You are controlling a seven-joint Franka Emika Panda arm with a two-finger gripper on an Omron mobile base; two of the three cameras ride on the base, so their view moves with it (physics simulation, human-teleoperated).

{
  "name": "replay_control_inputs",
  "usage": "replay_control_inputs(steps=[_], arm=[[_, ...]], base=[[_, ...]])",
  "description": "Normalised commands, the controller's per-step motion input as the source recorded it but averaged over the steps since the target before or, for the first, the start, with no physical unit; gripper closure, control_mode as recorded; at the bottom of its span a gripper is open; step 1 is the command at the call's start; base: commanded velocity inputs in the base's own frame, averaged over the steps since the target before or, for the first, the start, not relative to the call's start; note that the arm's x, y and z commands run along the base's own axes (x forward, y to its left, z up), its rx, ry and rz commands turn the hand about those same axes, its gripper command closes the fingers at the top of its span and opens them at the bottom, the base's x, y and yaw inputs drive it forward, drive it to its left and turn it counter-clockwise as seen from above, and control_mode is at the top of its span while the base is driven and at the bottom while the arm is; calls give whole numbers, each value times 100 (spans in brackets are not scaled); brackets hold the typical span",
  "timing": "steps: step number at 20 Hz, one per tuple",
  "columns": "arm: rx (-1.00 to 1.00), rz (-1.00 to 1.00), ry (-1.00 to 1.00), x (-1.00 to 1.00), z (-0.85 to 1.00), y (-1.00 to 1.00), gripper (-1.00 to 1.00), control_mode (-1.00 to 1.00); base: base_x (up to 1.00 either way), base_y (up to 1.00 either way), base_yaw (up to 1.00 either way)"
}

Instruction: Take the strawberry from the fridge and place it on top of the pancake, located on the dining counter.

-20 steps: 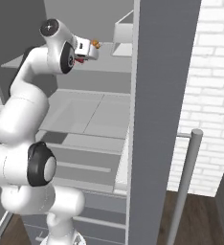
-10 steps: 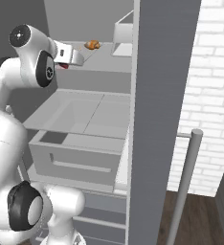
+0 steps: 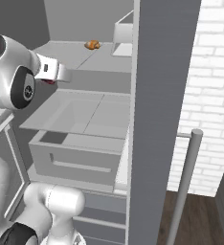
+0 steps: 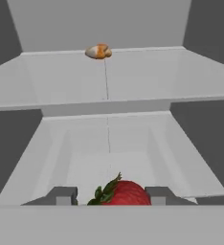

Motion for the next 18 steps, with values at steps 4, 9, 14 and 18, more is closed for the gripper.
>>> replay_control_inputs(steps=[4, 9, 14, 18], arm=[[0, 6, 9, -100, -44, 0, 100, -100], [0, 6, 6, -84, -65, 0, 100, -100], [0, -5, 1, -35, -59, 0, 100, -100], [0, -13, 12, -6, -43, 0, 100, -100]], base=[[0, 0, 0], [0, 0, 0], [0, 0, 0], [0, 0, 0]])
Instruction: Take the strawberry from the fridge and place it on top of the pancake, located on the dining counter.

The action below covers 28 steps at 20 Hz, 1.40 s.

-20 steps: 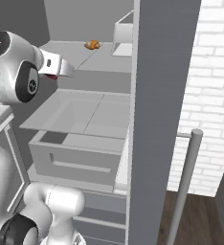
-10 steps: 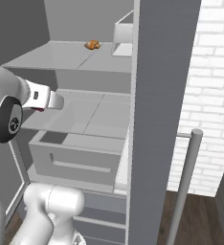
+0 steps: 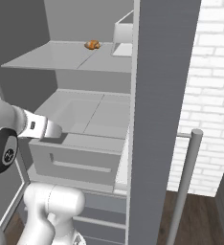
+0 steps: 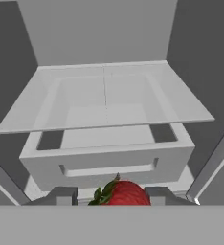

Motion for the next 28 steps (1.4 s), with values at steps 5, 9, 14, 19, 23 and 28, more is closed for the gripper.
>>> replay_control_inputs(steps=[5, 9, 14, 19, 23, 28], arm=[[2, 0, 3, 2, -19, 0, 100, -100], [0, 0, 1, 0, -4, -1, 100, -100], [0, 0, 0, 0, 0, 0, 100, -100], [0, 0, 0, -24, -1, 0, 100, 100], [0, 0, 0, 0, 0, 0, 100, 100], [0, 0, 0, 0, 0, 0, 100, 100]], base=[[0, 0, 0], [0, 0, 0], [0, 0, 0], [-40, 0, -5], [-100, 3, -20], [-99, 2, -38]])
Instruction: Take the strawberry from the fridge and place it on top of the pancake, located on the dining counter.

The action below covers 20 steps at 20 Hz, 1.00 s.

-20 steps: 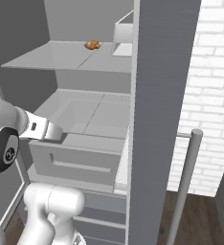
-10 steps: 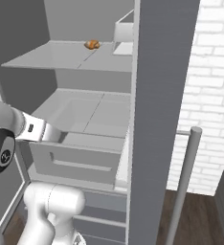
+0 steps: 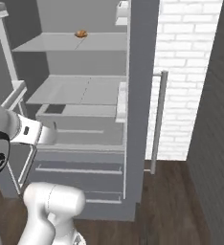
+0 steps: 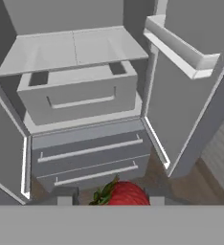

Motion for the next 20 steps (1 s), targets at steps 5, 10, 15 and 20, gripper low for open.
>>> replay_control_inputs(steps=[5, 10, 15, 20], arm=[[0, 0, 0, 0, 0, 0, 100, 100], [0, 0, 0, 0, 0, 0, 100, 100], [0, 0, 0, 0, 0, 0, 100, 100], [0, 0, 0, 0, 0, 0, 100, 100]], base=[[-92, -1, -66], [-24, -2, -86], [0, -10, -97], [0, -24, -93]])
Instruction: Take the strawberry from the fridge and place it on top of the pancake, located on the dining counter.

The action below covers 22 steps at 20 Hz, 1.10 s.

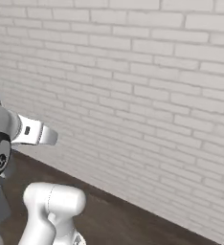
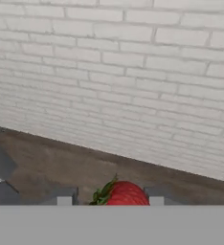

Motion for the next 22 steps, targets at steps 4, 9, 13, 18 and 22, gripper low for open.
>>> replay_control_inputs(steps=[4, 9, 13, 18, 22], arm=[[0, 0, 0, 0, 0, 0, 100, 100], [0, 0, 0, 0, 0, 0, 100, 100], [0, 0, 0, 0, 0, 0, 100, 100], [0, 0, 0, 0, 0, 0, 100, 100], [0, 0, 0, 0, 0, 0, 100, 100]], base=[[0, -27, -92], [15, -35, -84], [73, -13, -68], [78, 0, -68], [64, 0, -72]])
